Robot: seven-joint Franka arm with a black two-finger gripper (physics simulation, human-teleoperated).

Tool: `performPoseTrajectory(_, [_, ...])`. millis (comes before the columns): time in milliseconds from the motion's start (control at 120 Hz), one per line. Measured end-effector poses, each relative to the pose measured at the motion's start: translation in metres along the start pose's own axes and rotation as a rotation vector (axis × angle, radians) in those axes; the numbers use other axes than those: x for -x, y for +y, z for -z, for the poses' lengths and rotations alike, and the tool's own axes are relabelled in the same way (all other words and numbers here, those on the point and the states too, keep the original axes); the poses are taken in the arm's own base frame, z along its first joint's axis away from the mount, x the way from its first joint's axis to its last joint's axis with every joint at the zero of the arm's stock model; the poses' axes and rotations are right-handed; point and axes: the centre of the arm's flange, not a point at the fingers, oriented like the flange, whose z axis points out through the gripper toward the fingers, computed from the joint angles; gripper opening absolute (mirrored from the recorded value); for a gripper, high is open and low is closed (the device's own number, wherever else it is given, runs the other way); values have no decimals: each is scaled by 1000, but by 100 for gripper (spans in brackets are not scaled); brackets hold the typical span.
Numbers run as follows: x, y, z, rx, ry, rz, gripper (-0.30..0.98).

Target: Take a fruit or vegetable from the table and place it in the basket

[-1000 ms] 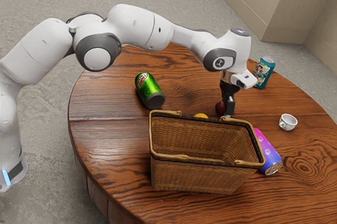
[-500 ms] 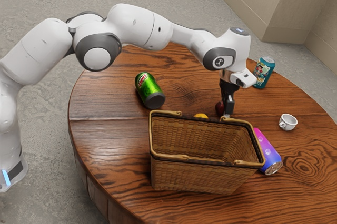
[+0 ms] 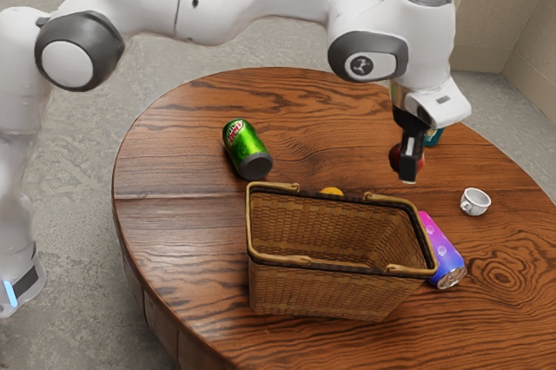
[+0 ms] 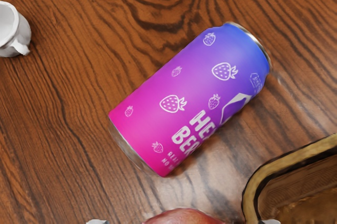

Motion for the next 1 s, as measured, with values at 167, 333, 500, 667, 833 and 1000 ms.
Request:
performPoseTrajectory(167, [-2,51,3,-20,-50,-26,21])
performPoseTrajectory(333, [-7,80,-4,-9,-72,-2,18])
performPoseTrajectory(500, [-6,96,-12,5,-94,40,24])
performPoseTrajectory(667, [-5,100,-17,11,-108,89,24])
performPoseTrajectory(833, [-5,102,-23,16,-119,129,24])
performPoseTrajectory(1000, [2,113,-34,23,-150,153,24])
